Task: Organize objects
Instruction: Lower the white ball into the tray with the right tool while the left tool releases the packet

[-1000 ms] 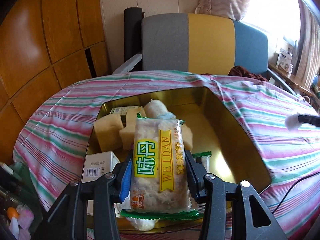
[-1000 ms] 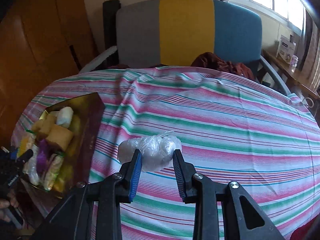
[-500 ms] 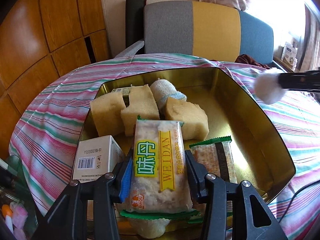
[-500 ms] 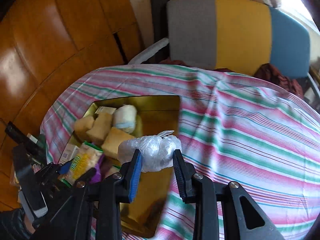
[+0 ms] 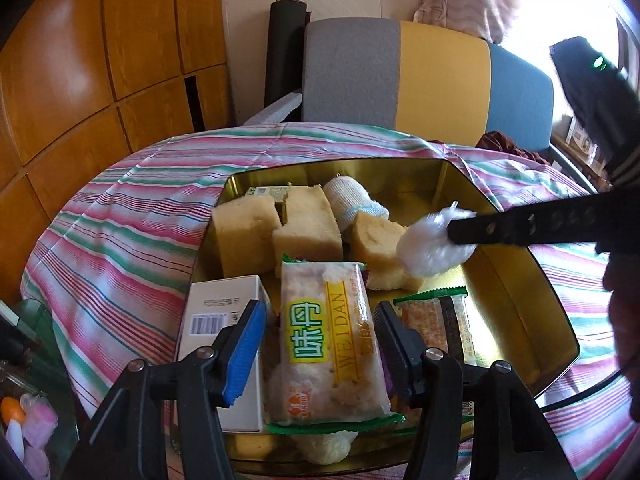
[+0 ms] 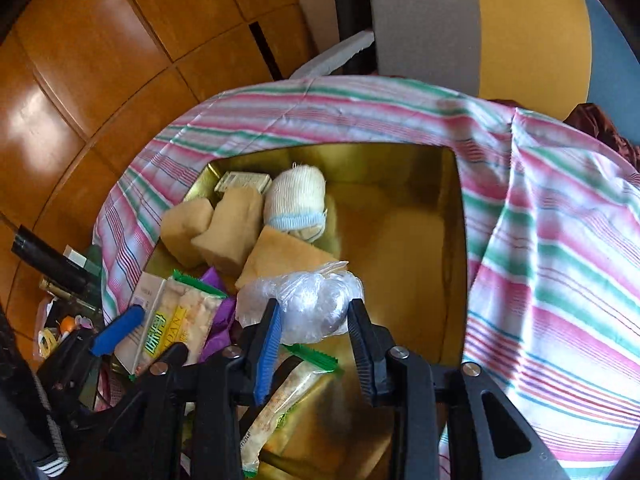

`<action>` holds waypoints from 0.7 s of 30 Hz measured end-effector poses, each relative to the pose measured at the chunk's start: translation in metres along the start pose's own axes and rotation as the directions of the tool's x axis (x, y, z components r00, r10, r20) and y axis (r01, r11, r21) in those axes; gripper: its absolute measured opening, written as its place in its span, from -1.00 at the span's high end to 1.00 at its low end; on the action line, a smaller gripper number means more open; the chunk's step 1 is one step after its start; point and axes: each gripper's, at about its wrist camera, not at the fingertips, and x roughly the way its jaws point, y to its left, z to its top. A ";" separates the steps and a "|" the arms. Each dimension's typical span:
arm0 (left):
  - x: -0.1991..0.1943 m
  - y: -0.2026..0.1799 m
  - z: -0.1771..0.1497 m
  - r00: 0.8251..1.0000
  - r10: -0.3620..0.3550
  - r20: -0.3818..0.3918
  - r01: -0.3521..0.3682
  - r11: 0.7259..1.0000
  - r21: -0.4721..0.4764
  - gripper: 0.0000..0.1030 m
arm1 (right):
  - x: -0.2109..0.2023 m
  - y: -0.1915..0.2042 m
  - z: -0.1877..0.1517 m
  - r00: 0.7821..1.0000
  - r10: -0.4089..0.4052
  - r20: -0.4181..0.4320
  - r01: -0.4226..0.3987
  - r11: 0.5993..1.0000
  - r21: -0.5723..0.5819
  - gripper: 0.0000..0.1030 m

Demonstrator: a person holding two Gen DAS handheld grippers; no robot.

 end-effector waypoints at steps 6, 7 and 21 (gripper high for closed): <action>-0.011 0.002 0.001 1.000 0.008 0.021 -0.008 1.000 -0.015 -0.24 | 0.007 0.003 -0.006 0.998 -0.056 -0.018 0.056 0.998 -0.012 0.16; -0.013 0.001 0.001 1.000 0.009 0.024 -0.009 1.000 -0.015 -0.26 | 0.007 0.004 -0.007 0.998 -0.065 -0.017 0.065 0.998 -0.017 0.15; -0.046 0.004 0.008 0.994 0.048 0.094 -0.043 0.998 -0.046 -0.73 | -0.038 0.010 -0.024 0.979 -0.153 0.131 0.155 0.988 -0.001 -0.31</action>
